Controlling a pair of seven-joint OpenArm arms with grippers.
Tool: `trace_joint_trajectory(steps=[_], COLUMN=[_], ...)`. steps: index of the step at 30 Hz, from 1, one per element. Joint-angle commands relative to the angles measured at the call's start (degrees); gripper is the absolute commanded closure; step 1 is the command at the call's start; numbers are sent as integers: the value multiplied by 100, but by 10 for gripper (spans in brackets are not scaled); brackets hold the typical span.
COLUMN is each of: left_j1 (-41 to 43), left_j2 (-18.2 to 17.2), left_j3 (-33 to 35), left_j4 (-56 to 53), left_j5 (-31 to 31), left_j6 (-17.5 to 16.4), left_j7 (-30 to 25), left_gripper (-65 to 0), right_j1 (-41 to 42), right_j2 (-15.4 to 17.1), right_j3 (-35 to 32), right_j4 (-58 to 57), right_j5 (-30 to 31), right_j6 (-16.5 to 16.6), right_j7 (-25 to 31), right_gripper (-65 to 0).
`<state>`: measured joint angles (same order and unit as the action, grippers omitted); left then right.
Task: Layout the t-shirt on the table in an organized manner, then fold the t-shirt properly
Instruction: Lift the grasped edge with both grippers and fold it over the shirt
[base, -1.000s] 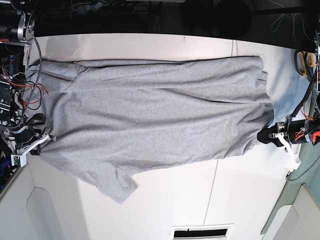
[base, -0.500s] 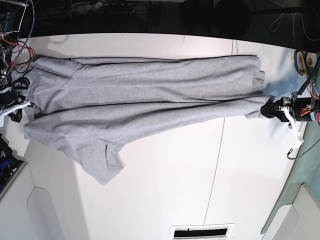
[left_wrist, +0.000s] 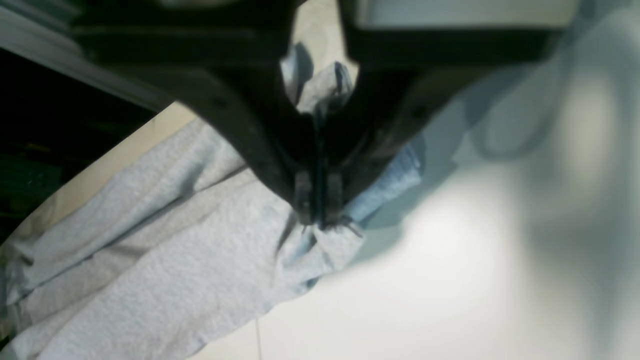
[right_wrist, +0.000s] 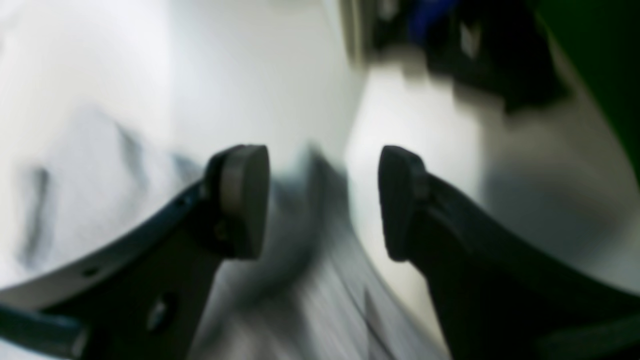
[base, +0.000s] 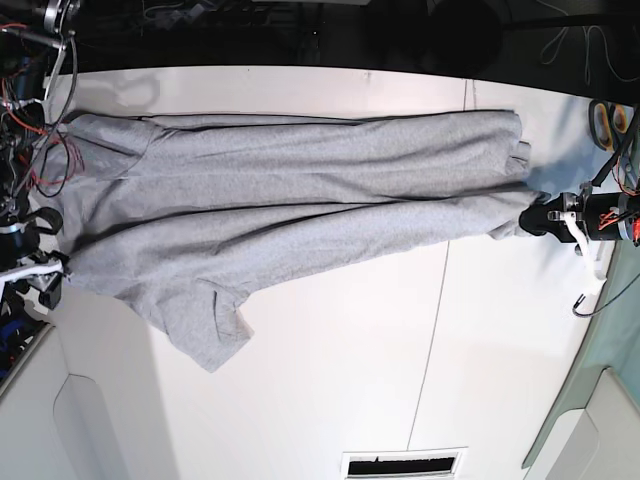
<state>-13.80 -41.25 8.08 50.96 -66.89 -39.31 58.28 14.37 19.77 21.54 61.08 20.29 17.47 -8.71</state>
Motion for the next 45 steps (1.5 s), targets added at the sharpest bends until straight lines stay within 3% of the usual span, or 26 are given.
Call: trace_joint_trajectory(steps=[1,5,7,11,14,19,26,28,32,33,37,45], left_j1=[-48,74,81,83,79,76,79,76,63,63,63,63], left_j2=[-129,-127,-129,-129,-129,-129,-129,-129,-129,-129,-129,-232], left_j3=[-44,-44,-44,-44,-44,-44,-44,-44,-44,-44,-44,-44], left_j4=[74,74,74,74,74,74,74,74,74,74,74,74], left_j5=[-85,-57,-57,-55,-59,-61,-153,-151,-151,-151,-153,-151], left_j6=[-69,-69,-69,-69,-69,-69,-69,-69,-69,-69,-69,-69], left_j7=[-48,-39,-39,-31,-17,-17,-20,-22,-22,-22,-22,68], left_gripper=[0,0,0,0,0,0,0,0,0,0,0,0], right_j1=[275,901,1272,1926,2214,2109,1751,1727,1735,1735,1716,879], right_j2=[-11,-350,-459,-466,-472,-501,-584,-616,-627,-627,-605,-260], right_j3=[22,-109,-321,-970,-1419,-1792,-1792,-1792,-1792,-1790,-1790,-1563], right_j4=[103,-109,-562,-1958,-2852,-3390,-3427,-3425,-3355,-3292,-2929,-988], right_j5=[-2,-610,-815,-1287,-1537,-1683,-1797,-1847,-2159,-2240,-2603,-2391], right_j6=[26,7,-173,-275,-273,-566,-308,-262,-267,-269,-264,-267], right_j7=[138,122,184,863,1073,1130,1132,1130,1134,1134,1123,407], right_gripper=[-343,-343,-343,-343,-343,-342,-340,-293,-32,0,0,0])
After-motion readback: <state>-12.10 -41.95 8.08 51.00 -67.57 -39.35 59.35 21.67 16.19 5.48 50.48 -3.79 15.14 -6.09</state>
